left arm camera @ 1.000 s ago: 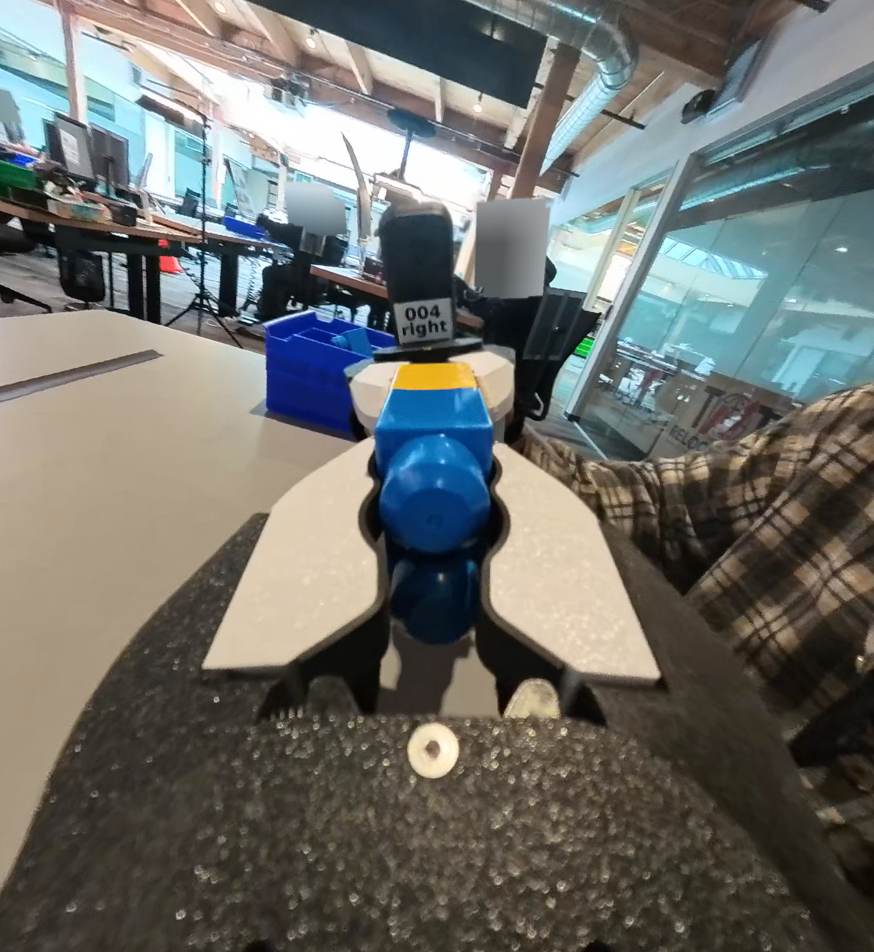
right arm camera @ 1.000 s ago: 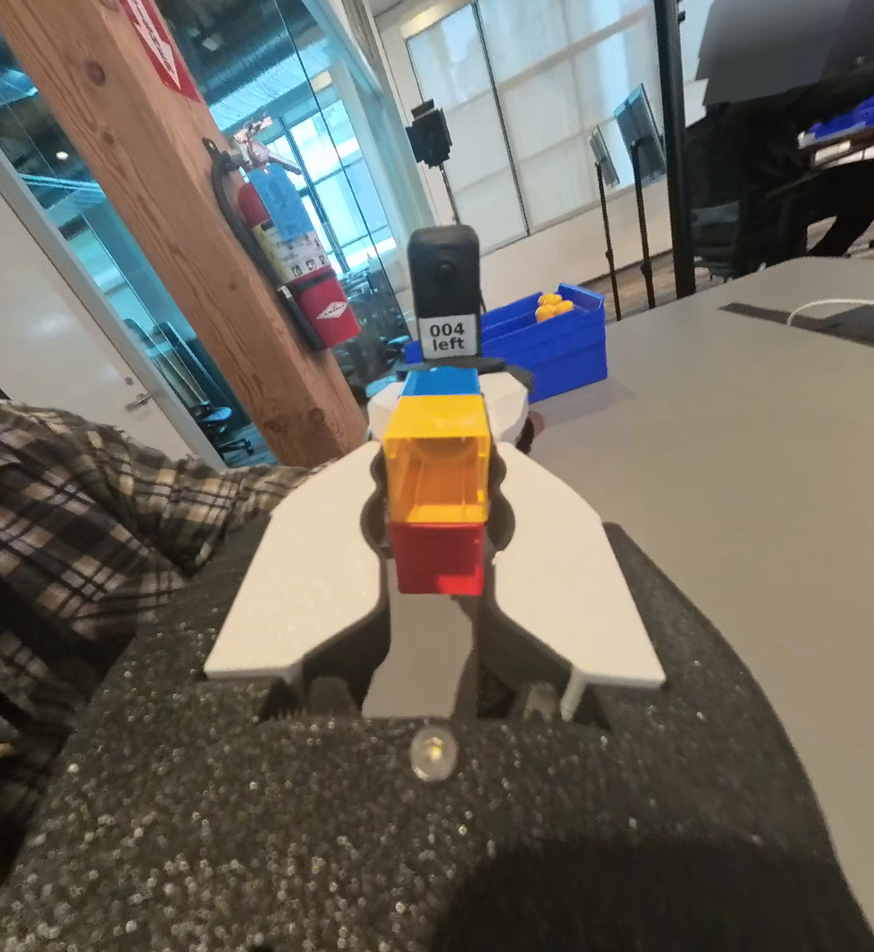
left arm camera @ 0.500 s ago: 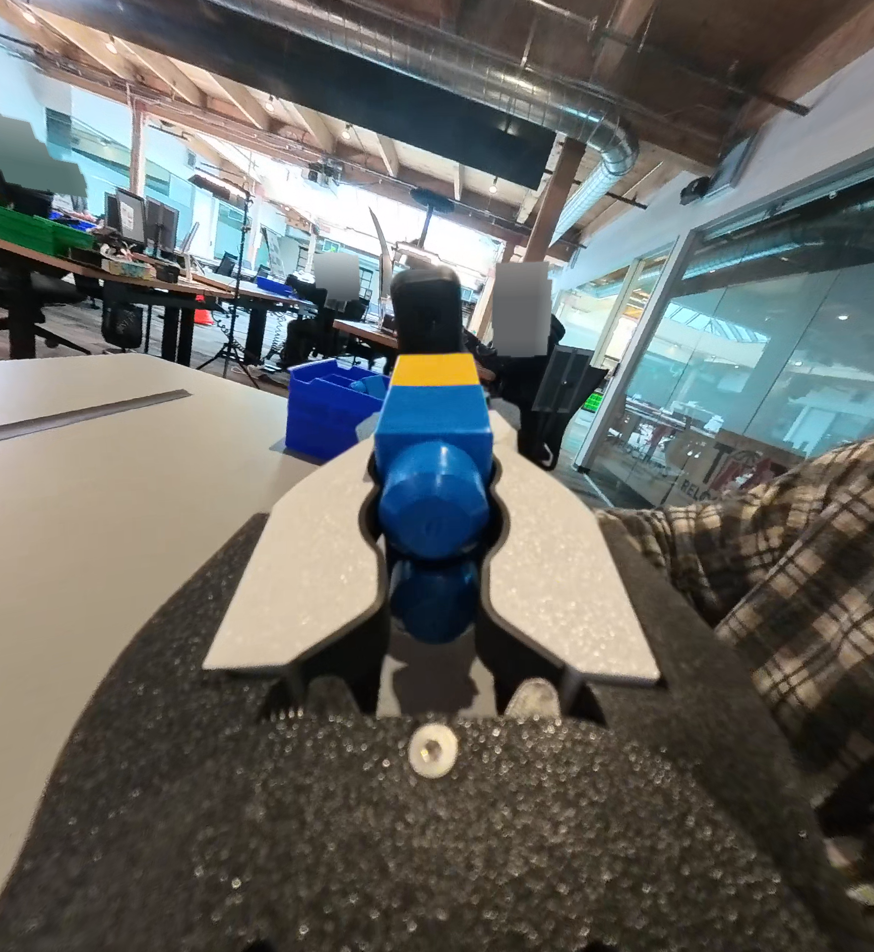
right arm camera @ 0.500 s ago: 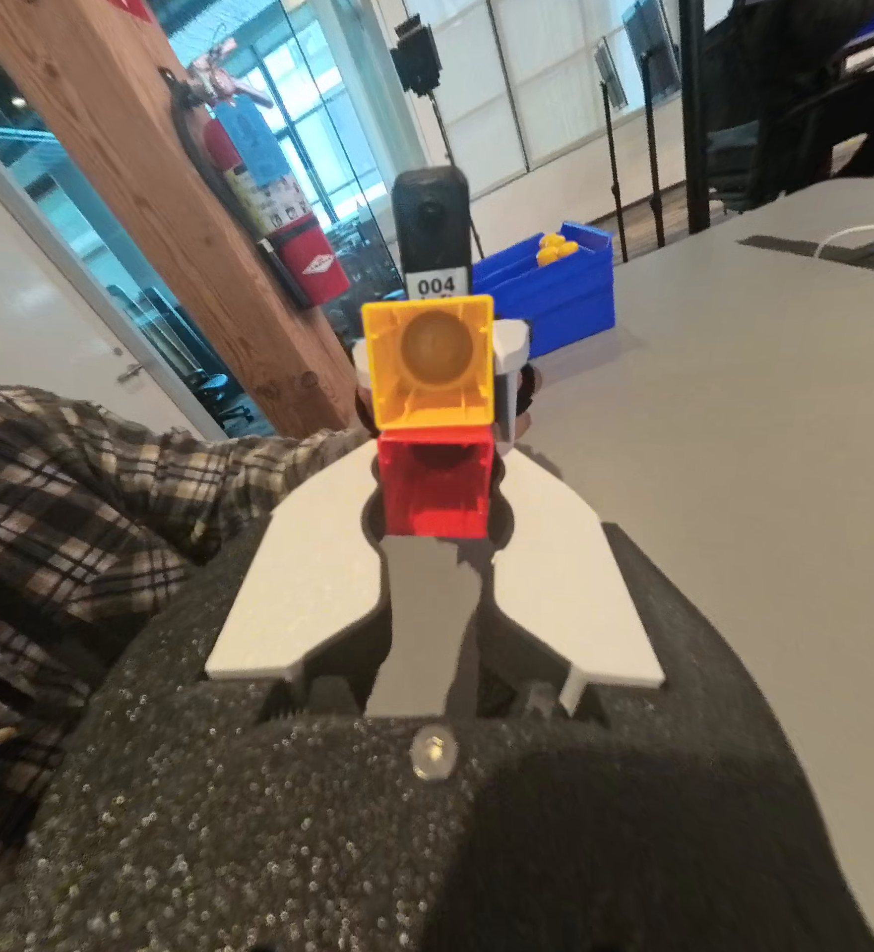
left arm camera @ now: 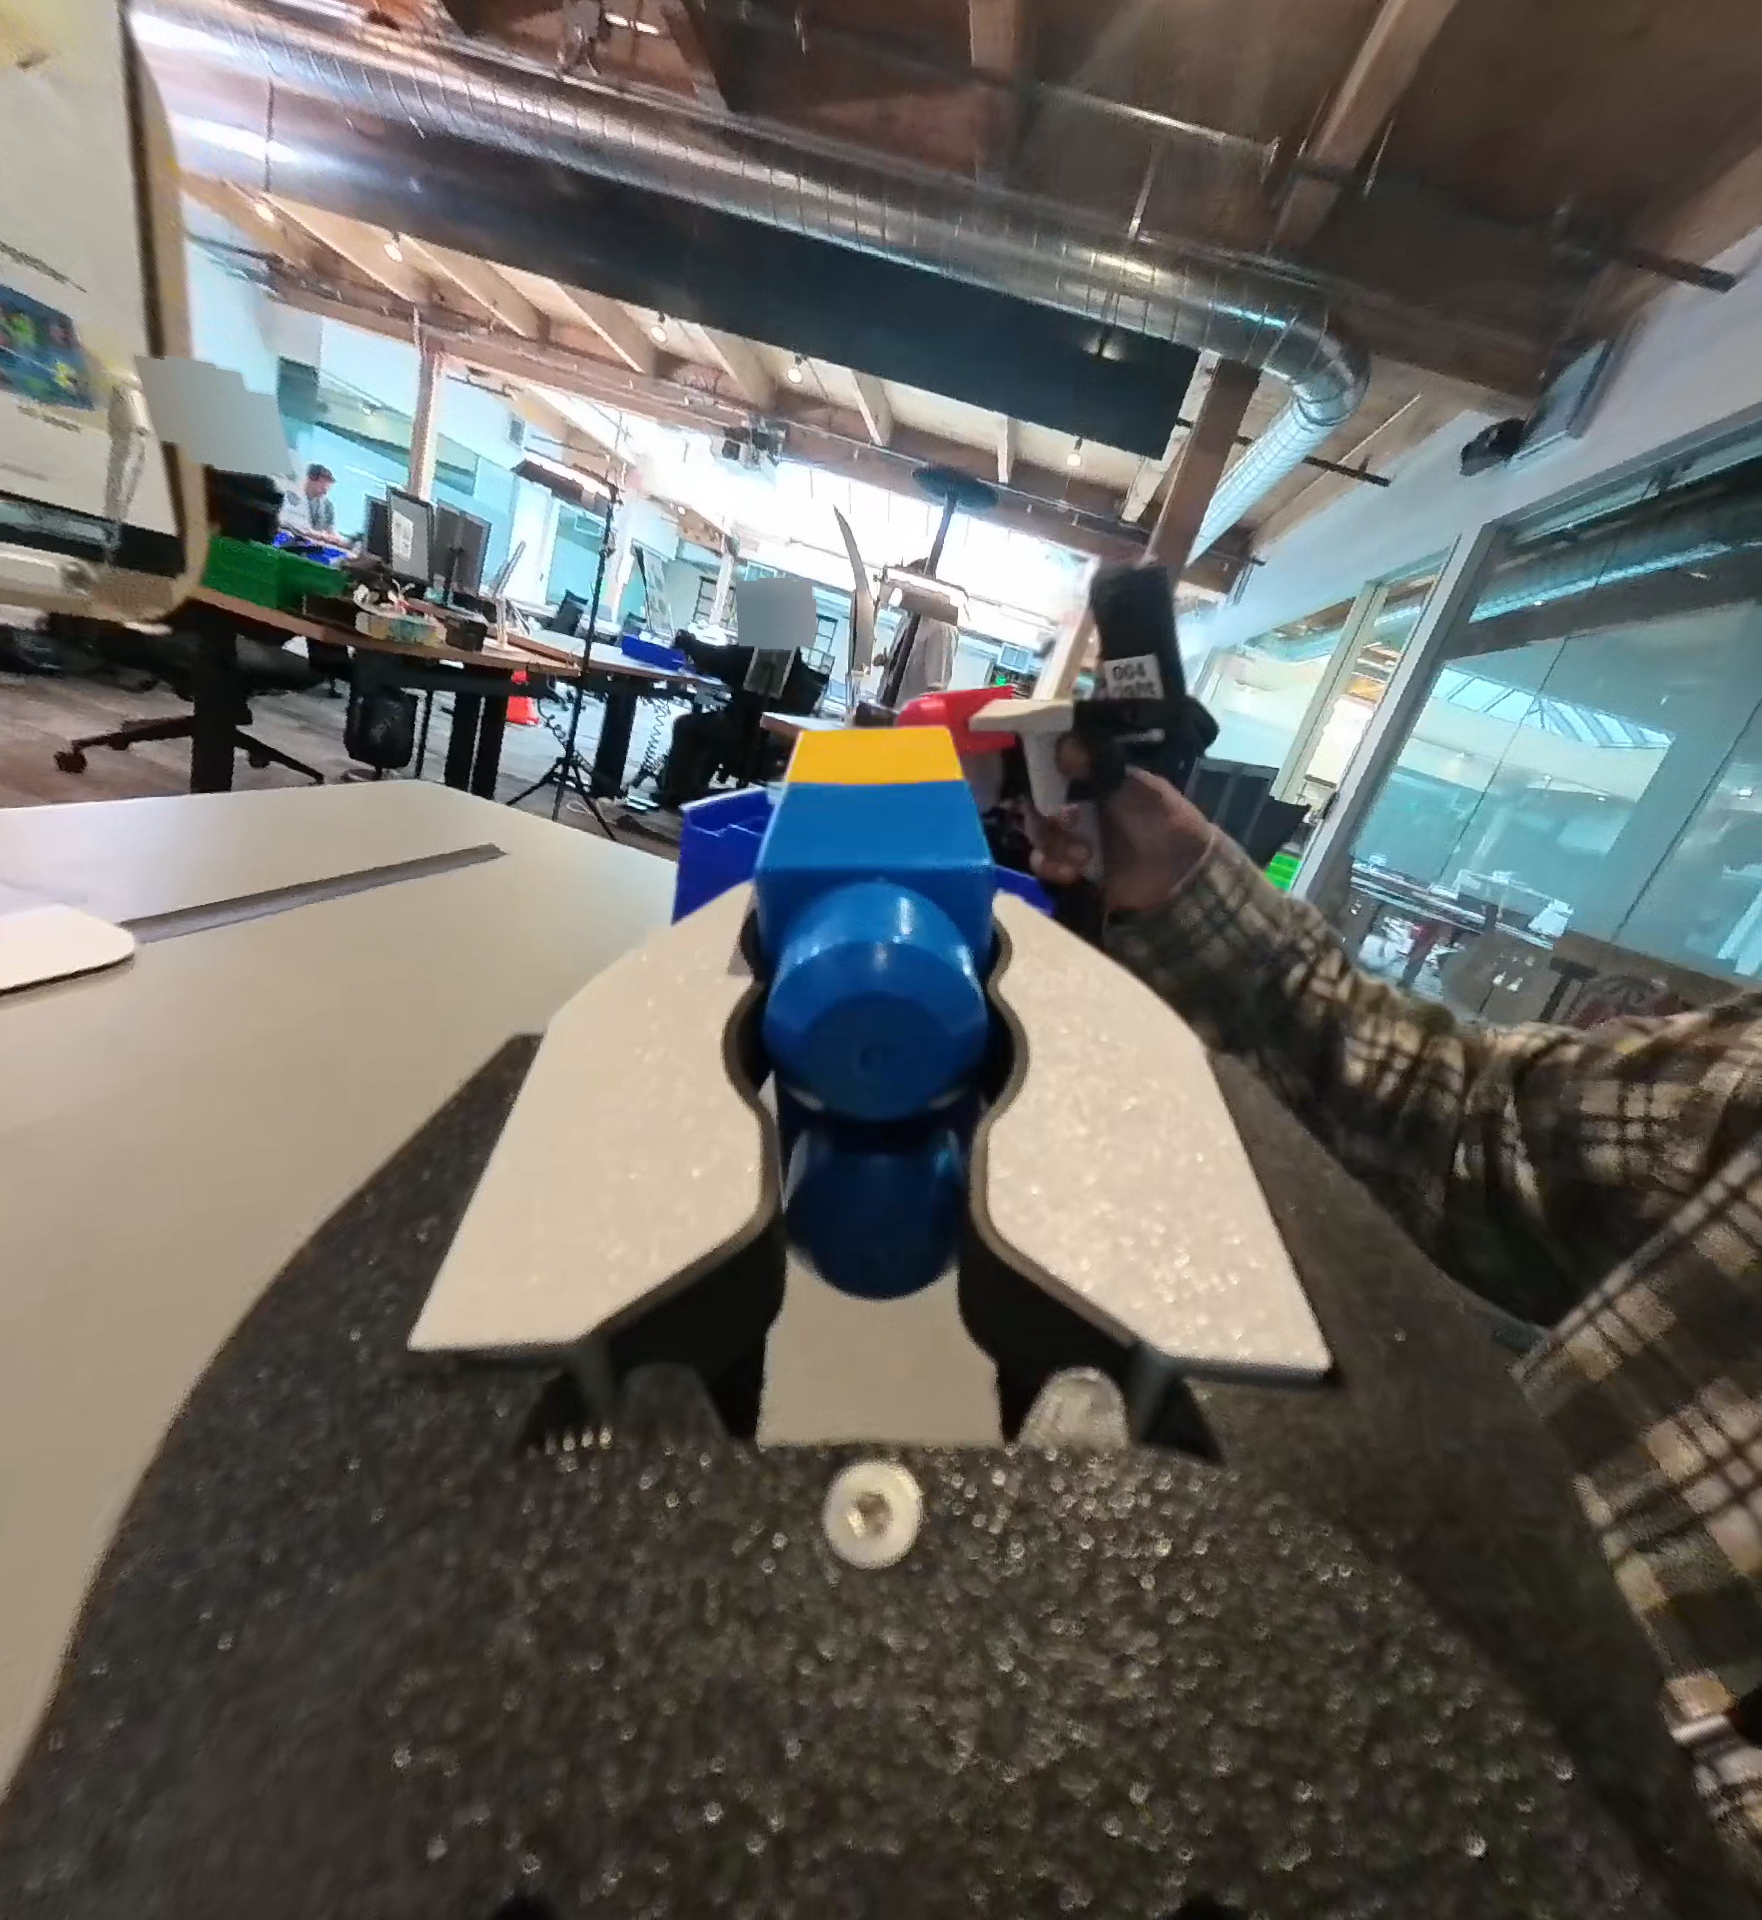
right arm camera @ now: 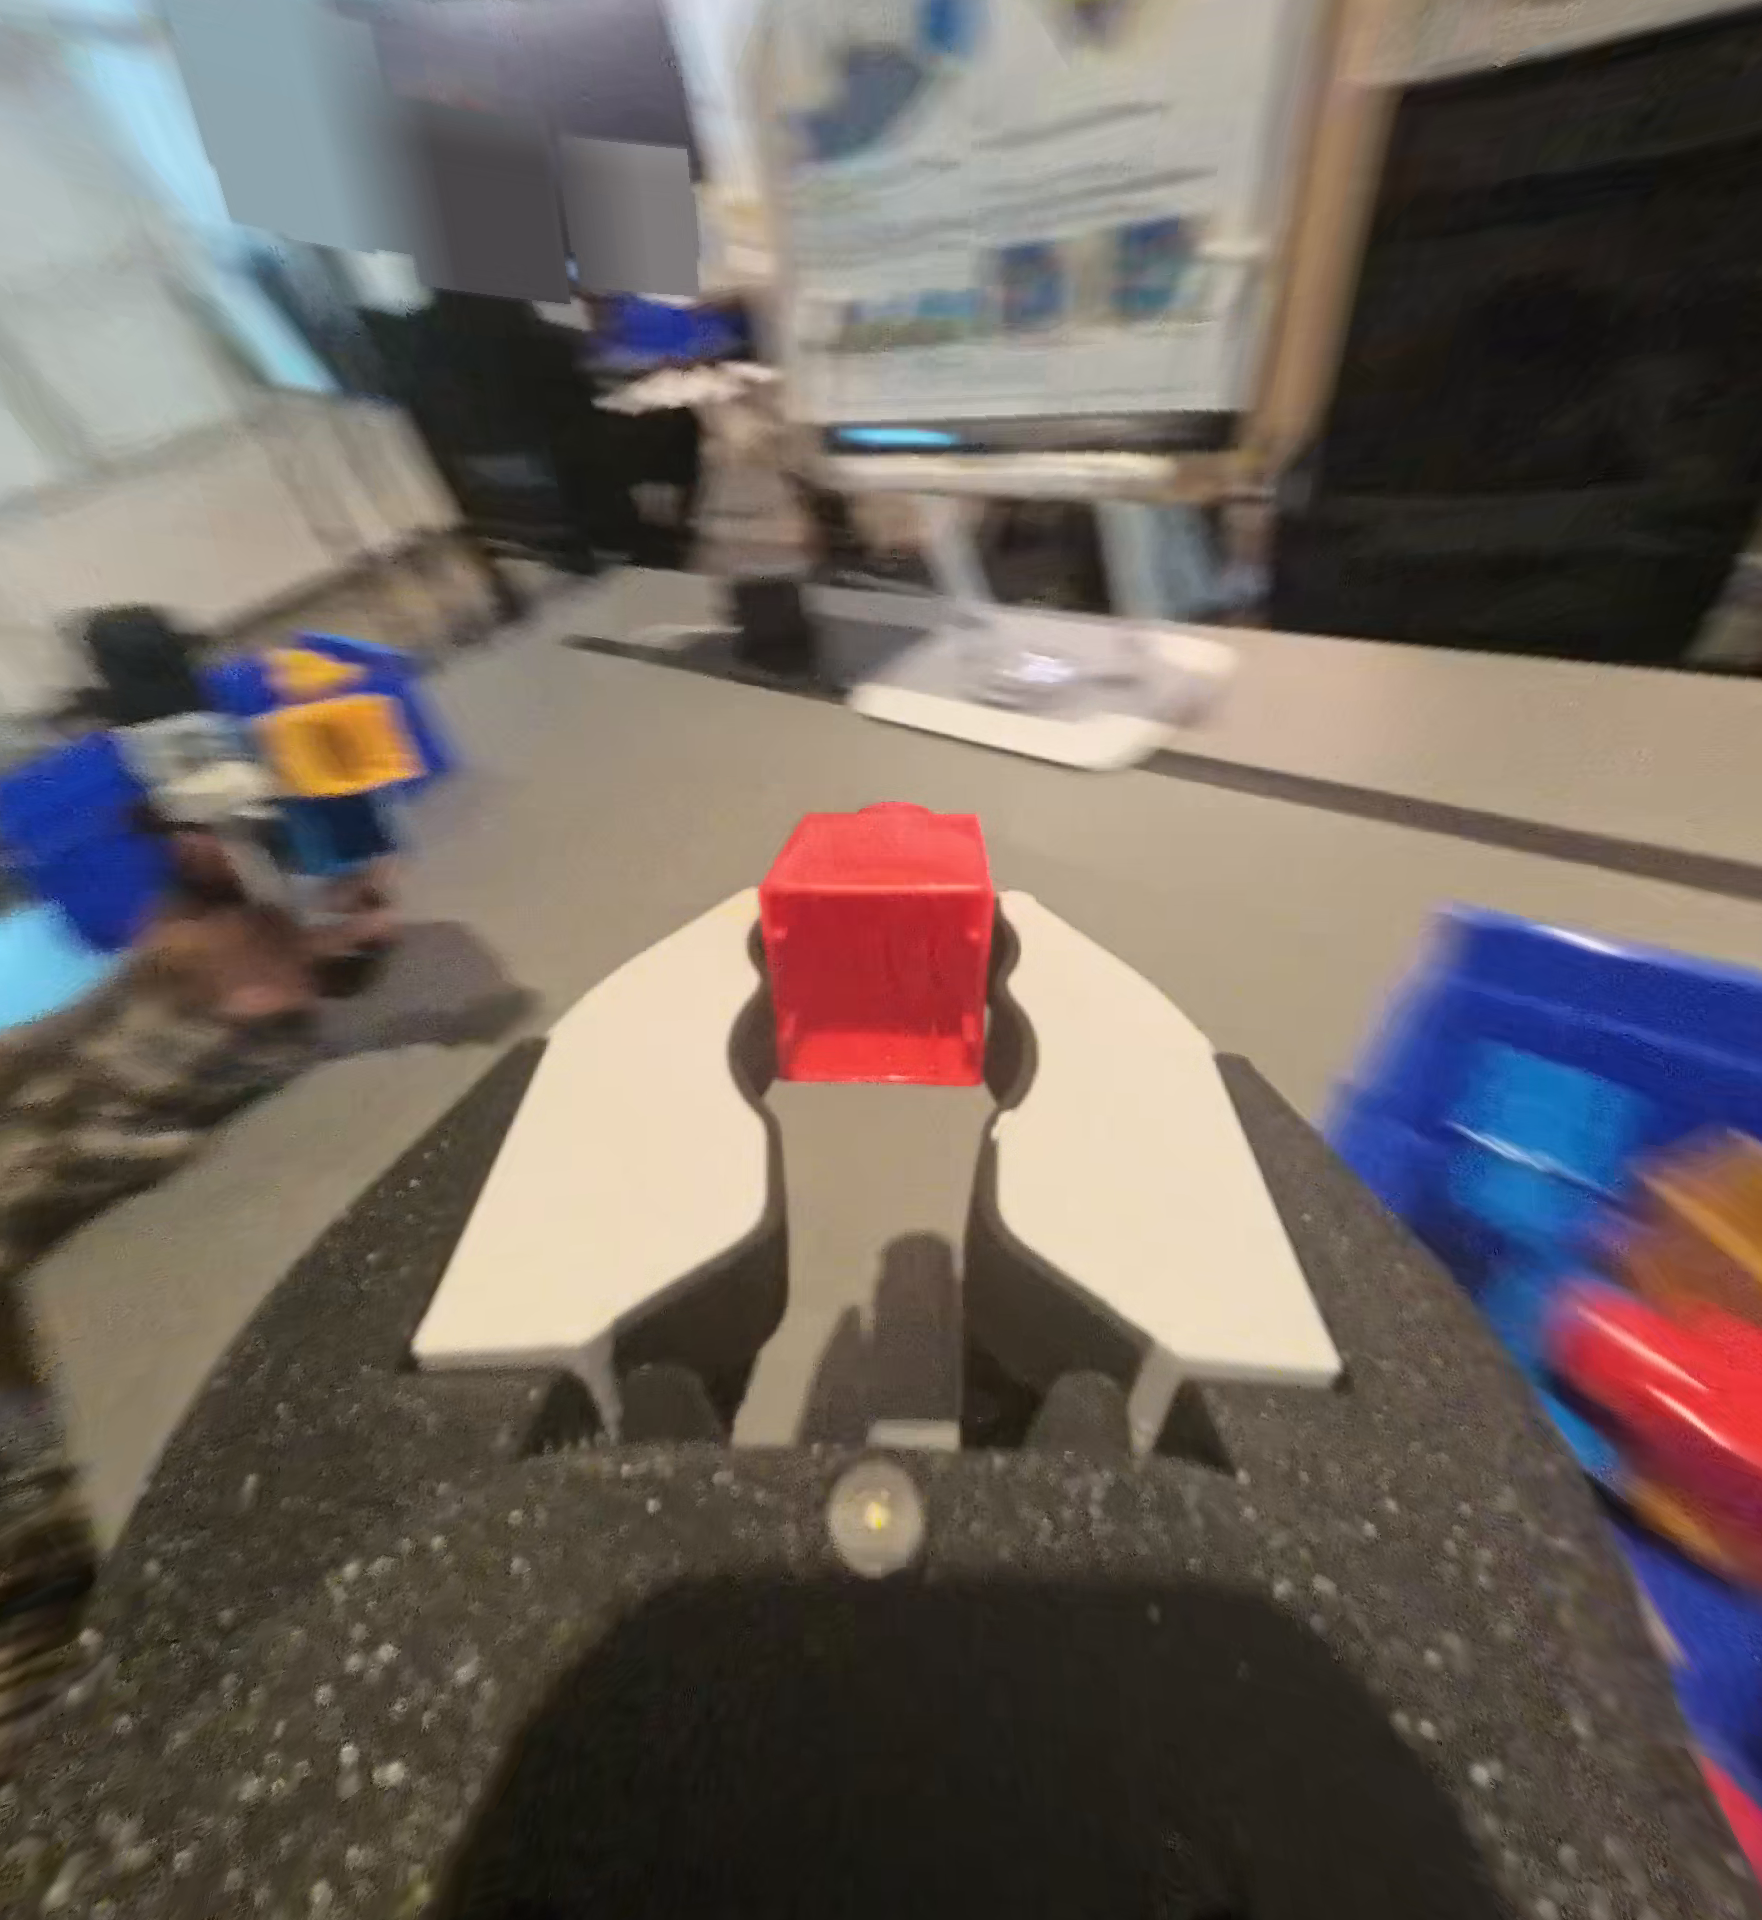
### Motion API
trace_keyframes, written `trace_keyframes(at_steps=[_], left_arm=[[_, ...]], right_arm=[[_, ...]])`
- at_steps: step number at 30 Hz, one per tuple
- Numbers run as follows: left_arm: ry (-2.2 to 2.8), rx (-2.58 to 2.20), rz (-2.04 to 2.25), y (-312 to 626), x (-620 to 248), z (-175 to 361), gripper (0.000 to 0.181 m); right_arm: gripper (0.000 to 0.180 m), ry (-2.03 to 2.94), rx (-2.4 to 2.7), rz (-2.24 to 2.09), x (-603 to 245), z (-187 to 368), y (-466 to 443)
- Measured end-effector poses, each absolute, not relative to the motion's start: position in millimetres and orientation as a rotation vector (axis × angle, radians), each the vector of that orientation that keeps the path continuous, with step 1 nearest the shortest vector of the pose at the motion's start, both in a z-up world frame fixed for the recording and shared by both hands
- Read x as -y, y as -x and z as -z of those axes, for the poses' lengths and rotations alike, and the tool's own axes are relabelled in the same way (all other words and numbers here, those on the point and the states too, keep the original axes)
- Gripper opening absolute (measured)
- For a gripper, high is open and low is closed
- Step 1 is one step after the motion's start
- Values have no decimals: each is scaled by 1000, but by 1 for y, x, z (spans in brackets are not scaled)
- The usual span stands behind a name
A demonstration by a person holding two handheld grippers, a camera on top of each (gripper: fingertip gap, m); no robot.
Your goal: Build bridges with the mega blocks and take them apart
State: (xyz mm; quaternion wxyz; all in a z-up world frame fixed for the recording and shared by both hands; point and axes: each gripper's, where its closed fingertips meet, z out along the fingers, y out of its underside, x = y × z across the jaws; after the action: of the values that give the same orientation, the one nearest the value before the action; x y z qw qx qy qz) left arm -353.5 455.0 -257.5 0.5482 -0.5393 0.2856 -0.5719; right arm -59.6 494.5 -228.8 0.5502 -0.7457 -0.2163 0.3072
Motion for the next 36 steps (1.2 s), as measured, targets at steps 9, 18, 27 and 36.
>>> trace_keyframes(at_steps=[9, 18, 27, 36], left_arm=[[1332, -776, 1334, 335, -448, 274, 36], [1340, -813, 1341, 331, -447, 281, 36], [1326, -854, 1361, 324, -438, 281, 36], [1322, -927, 1379, 311, -427, 284, 36]], right_arm=[[46, 2078, 240, -276, -499, 291, -110], [73, 1579, 614, -839, -492, 228, 98], [66, 1387, 1018, -1429, -446, 260, 295], [36, 1439, 1149, -1426, -432, 274, 308]])
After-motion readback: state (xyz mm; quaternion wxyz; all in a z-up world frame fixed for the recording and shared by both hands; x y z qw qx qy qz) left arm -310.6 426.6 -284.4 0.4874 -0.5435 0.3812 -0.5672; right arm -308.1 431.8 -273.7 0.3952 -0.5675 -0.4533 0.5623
